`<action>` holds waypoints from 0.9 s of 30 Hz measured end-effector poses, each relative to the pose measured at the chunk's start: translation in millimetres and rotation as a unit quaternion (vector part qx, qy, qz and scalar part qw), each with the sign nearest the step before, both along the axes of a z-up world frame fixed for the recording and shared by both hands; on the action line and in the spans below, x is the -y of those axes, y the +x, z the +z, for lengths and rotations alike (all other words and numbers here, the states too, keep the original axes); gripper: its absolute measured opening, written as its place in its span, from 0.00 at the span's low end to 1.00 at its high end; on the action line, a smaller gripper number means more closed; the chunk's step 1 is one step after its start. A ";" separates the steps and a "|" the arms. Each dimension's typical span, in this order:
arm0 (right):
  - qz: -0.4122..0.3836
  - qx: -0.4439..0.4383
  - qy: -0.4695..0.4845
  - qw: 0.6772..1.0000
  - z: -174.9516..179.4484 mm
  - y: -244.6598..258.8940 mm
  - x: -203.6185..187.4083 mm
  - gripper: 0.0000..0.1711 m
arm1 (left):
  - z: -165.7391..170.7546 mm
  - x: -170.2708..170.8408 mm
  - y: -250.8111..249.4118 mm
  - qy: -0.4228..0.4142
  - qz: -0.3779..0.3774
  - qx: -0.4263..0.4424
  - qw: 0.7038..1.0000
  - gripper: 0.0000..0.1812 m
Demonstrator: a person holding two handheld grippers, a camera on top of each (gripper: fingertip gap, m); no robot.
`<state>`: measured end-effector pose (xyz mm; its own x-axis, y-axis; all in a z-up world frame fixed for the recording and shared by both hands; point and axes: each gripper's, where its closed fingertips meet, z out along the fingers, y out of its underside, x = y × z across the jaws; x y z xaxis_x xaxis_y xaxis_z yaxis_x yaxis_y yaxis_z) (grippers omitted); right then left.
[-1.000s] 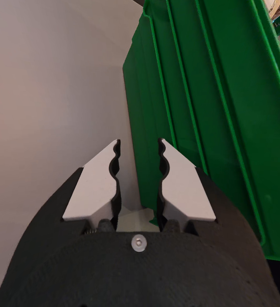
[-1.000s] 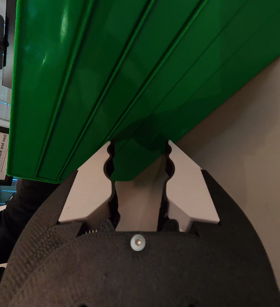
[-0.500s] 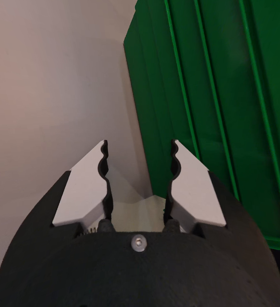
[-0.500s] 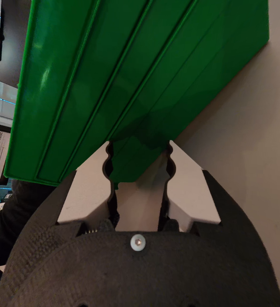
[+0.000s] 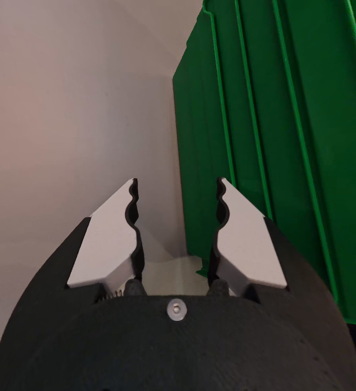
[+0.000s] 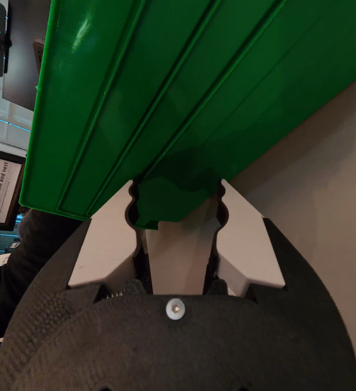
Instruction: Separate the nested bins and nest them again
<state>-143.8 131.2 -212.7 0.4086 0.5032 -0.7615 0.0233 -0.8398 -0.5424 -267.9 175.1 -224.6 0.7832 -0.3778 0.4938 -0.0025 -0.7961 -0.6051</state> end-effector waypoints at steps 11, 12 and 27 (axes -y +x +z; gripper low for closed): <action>0.009 0.024 0.033 0.999 24.7 40.3 46.1 0.46 | 49.5 -18.7 -24.0 0.086 0.054 0.036 0.994 0.77; 0.009 0.027 0.036 0.999 26.1 46.4 52.2 0.46 | 58.7 -19.0 -26.5 0.098 0.059 0.037 0.993 0.77; -0.018 0.126 0.059 0.990 -16.5 120.1 98.5 0.44 | 160.1 13.7 108.1 0.127 -0.117 -0.158 0.972 0.69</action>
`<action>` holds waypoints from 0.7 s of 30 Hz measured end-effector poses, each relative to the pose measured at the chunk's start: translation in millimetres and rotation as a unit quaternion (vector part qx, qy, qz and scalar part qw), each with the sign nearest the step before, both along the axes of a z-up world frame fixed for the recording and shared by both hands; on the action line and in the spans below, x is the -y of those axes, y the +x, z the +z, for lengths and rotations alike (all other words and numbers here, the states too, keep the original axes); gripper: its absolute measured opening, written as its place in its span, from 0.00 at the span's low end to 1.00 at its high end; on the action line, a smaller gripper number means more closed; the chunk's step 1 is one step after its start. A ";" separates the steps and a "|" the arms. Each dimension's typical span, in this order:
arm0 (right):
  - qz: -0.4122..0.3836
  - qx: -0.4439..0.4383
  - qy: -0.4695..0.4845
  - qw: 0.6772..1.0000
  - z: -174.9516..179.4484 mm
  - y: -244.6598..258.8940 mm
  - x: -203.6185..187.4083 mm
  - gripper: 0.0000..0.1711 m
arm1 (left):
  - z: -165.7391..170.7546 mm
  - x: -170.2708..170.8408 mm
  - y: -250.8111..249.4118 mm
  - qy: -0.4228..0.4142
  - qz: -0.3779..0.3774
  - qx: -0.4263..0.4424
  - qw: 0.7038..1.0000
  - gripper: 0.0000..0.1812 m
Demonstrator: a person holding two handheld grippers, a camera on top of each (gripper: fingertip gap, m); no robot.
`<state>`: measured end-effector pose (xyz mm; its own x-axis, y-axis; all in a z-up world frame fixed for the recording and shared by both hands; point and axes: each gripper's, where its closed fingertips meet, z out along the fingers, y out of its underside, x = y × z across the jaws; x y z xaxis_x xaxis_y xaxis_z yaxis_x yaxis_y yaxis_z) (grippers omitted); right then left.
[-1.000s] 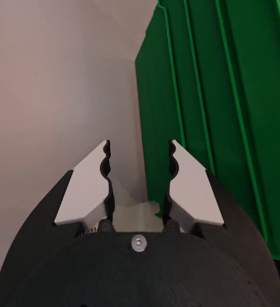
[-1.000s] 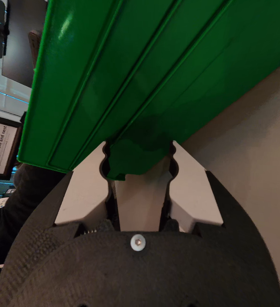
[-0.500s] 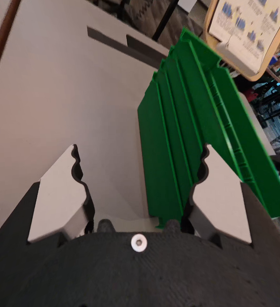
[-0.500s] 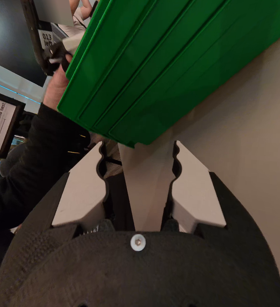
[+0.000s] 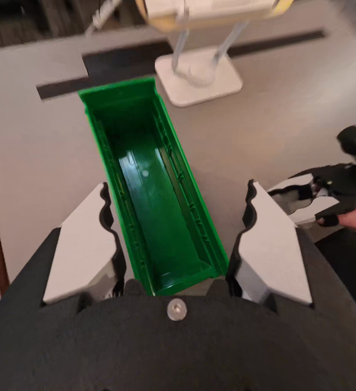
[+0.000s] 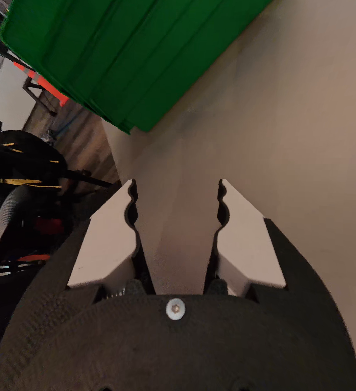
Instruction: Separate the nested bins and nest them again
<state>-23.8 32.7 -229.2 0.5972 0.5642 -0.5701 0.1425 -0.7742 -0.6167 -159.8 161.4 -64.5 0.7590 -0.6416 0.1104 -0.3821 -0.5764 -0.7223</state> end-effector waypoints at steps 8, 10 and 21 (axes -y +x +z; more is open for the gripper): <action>0.004 0.023 0.011 1.000 -6.6 8.7 -3.3 0.44 | -51.6 -27.7 13.9 -0.084 0.021 -0.197 0.977 0.74; 0.009 0.032 0.014 0.999 -9.3 8.0 -2.2 0.44 | -67.3 -32.0 3.8 -0.096 0.034 -0.237 0.966 0.74; 0.018 0.037 -0.006 0.999 -22.4 9.5 -0.3 0.44 | -61.8 -48.2 -16.0 -0.077 0.084 -0.239 0.964 0.77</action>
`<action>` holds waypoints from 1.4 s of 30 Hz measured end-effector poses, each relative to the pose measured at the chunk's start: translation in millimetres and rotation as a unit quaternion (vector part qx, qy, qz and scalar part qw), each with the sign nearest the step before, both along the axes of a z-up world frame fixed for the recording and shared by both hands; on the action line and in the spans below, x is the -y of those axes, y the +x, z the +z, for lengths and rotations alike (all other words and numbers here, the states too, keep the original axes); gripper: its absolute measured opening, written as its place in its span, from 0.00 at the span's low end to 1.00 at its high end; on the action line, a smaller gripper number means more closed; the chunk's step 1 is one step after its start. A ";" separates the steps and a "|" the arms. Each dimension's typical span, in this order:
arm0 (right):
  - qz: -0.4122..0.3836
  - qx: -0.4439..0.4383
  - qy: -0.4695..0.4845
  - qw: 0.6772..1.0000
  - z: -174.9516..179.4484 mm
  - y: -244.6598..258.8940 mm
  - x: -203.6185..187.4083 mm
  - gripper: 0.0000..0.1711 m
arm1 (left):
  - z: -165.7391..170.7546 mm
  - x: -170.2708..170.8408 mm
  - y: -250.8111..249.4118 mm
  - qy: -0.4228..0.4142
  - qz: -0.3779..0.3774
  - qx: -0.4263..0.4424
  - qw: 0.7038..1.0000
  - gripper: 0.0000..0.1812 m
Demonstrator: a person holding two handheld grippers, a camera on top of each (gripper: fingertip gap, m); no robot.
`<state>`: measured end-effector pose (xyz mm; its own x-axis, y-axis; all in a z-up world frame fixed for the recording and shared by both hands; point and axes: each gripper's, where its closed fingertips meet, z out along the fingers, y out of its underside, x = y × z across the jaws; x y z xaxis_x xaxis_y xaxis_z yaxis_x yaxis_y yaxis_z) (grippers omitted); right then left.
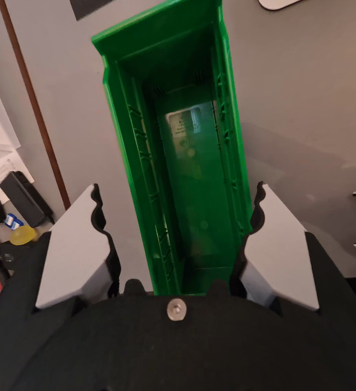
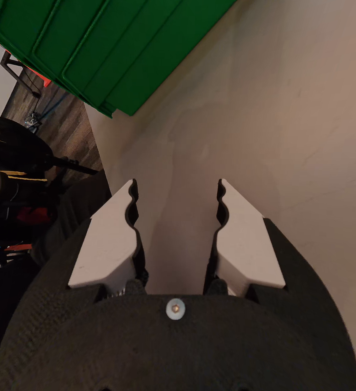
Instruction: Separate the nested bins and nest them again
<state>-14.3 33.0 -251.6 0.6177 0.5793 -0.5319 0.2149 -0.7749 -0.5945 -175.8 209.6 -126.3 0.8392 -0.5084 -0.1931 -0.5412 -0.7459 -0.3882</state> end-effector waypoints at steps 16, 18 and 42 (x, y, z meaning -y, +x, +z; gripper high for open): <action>0.009 -0.004 -0.022 1.000 -9.3 -1.0 3.9 0.43 | -14.9 9.5 3.2 -0.054 -0.014 0.035 0.998 0.58; 0.008 -0.004 -0.024 1.000 -9.7 -0.5 3.5 0.43 | -14.3 9.0 2.9 -0.051 -0.013 0.041 0.998 0.57; 0.014 -0.008 -0.036 0.999 -14.7 -2.4 4.9 0.42 | -4.0 17.8 10.7 -0.075 -0.044 0.063 0.994 0.54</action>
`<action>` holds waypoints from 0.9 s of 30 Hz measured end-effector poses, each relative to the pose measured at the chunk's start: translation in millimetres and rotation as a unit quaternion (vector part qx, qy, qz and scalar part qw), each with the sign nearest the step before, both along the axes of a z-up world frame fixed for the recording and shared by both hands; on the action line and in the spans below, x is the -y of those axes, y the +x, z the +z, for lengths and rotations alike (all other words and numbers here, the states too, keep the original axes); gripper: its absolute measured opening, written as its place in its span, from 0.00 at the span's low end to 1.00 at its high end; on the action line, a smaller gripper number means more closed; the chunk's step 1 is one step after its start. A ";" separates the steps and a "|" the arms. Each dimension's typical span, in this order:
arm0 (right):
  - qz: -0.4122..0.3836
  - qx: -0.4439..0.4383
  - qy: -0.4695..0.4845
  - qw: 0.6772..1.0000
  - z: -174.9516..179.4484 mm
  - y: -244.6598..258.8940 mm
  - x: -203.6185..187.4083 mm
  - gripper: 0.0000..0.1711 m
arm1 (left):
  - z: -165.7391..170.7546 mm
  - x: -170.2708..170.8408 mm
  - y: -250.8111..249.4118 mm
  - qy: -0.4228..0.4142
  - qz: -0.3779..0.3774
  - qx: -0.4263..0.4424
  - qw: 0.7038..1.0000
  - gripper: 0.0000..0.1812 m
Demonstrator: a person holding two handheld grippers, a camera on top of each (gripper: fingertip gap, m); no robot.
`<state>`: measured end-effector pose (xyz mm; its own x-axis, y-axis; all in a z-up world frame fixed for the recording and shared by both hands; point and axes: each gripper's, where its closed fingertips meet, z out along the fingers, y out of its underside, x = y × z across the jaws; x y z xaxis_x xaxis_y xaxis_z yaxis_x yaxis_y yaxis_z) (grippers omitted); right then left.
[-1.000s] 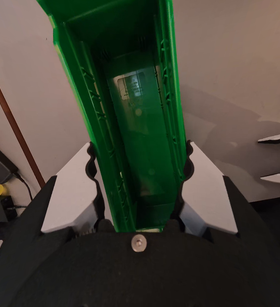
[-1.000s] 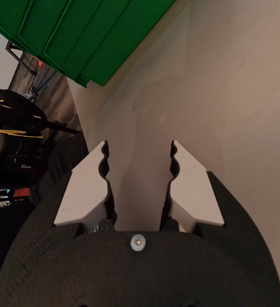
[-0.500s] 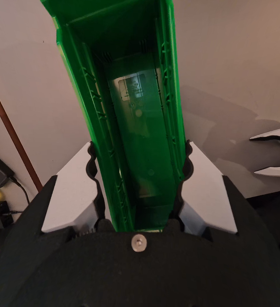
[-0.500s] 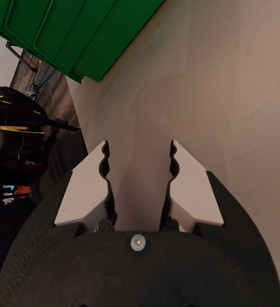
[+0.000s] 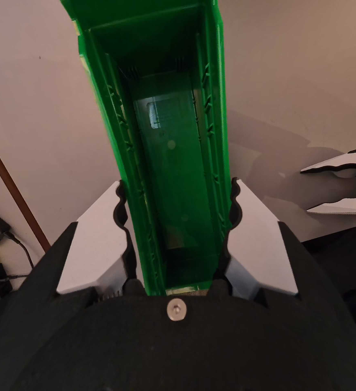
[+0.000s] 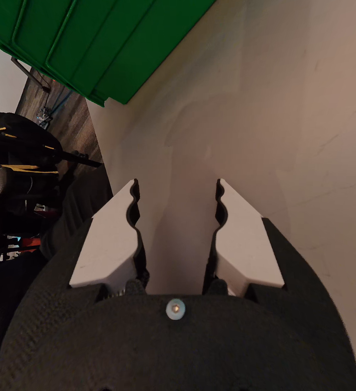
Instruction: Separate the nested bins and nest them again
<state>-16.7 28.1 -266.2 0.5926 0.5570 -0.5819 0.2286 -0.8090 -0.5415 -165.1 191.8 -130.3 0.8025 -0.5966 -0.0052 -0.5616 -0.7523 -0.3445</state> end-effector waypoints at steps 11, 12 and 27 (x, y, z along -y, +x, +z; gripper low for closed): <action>-0.001 -0.004 -0.002 1.000 -0.1 0.5 -1.6 0.41 | 19.2 -1.0 1.2 0.019 -0.009 0.023 1.000 0.51; -0.002 -0.006 -0.002 1.000 0.0 0.4 -2.0 0.41 | 23.7 -1.6 1.2 0.022 -0.009 0.026 0.999 0.52; -0.013 -0.009 0.003 1.000 5.8 8.6 -7.3 0.41 | 85.3 0.4 6.5 0.099 -0.021 0.045 0.994 0.52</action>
<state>-8.0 35.4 -260.5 0.5961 0.5450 -0.5896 0.1987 -0.8116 -0.5494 -158.6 191.4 -45.0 0.7788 -0.6248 -0.0551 -0.5516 -0.6405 -0.5342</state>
